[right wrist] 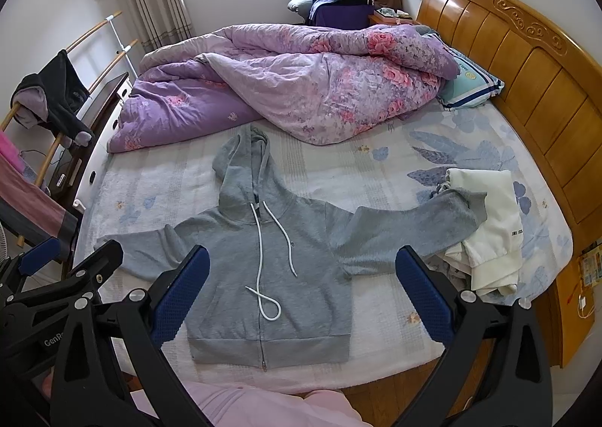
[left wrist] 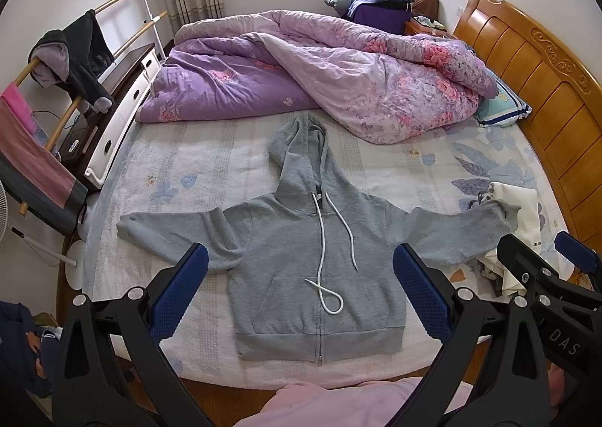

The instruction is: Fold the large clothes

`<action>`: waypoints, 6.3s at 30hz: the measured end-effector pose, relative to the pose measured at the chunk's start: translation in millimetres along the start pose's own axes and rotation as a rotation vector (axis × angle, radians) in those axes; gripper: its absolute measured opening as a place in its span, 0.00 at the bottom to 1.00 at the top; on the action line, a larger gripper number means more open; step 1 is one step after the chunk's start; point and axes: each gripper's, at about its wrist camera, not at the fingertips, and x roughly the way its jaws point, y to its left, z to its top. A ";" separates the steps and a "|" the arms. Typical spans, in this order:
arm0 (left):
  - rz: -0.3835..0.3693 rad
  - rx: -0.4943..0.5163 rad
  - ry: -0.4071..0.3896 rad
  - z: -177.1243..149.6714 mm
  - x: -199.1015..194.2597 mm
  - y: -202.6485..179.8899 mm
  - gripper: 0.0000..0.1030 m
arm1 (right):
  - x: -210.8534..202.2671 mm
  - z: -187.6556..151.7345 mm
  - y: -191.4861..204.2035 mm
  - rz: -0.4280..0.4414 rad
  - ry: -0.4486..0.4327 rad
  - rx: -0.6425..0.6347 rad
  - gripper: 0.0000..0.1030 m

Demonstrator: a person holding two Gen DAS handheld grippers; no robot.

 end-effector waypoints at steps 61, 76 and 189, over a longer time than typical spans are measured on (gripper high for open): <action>0.172 -0.310 0.321 -70.7 49.8 64.9 0.95 | 88.8 -21.9 51.7 0.253 0.342 -0.231 0.93; 0.040 -0.552 0.272 -99.2 73.0 197.2 0.95 | 123.8 -29.1 166.4 0.426 0.350 -0.342 0.93; -0.110 -0.140 0.570 -68.1 446.1 46.6 0.83 | 439.4 -99.5 -147.6 0.382 0.498 0.890 0.57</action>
